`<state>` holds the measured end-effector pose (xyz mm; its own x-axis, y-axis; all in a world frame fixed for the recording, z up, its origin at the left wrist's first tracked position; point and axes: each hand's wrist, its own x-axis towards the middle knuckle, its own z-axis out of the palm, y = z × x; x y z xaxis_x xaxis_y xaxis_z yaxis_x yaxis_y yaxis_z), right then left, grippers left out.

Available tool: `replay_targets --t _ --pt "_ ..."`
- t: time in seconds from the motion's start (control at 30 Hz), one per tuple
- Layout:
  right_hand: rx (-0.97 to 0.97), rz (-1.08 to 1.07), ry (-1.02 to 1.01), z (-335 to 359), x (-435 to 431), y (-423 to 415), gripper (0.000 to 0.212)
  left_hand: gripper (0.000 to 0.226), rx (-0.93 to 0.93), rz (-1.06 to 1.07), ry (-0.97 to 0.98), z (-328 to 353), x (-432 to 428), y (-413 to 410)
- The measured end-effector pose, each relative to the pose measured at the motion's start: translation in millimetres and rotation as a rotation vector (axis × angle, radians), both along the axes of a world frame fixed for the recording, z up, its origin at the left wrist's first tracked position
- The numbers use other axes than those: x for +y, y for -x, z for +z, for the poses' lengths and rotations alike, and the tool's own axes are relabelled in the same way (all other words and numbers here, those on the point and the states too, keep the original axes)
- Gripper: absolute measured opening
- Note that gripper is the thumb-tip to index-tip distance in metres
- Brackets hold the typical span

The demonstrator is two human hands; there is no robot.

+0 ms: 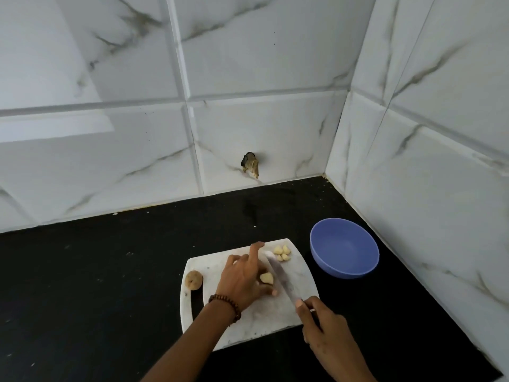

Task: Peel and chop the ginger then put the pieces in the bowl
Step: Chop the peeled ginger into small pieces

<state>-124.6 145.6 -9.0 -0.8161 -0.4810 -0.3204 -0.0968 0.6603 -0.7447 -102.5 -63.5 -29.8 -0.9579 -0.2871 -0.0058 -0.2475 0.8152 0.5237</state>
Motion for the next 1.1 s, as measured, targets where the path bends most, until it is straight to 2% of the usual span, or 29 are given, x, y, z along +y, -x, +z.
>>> replay_targets --t 0.13,0.3,0.5,0.73,0.9,1.1 --pt "-0.021 0.001 0.019 -6.6 -4.0 0.3 0.037 0.061 0.065 0.038 -0.058 -1.4 -0.7 -7.8" --pt "-0.006 -0.005 0.042 -6.6 -8.3 1.9 0.036 0.029 0.067 0.035 0.008 2.5 2.8 -8.4" --pt "0.006 -0.006 0.064 -1.8 -13.2 5.1 0.034 0.026 0.024 -0.001 0.166 9.6 7.5 -3.1" --pt "0.018 0.033 0.058 6.7 -22.3 5.4 0.031 0.022 -0.020 0.074 0.140 9.5 9.6 -7.3" --pt "0.033 0.067 -0.022 7.3 -31.5 4.0 0.027 0.020 -0.059 0.119 0.142 11.6 12.4 -7.9" --pt "0.165 0.129 -0.148 -0.1 -43.6 4.6 0.022 0.023 -0.065 0.148 0.132 12.5 14.3 -7.0"
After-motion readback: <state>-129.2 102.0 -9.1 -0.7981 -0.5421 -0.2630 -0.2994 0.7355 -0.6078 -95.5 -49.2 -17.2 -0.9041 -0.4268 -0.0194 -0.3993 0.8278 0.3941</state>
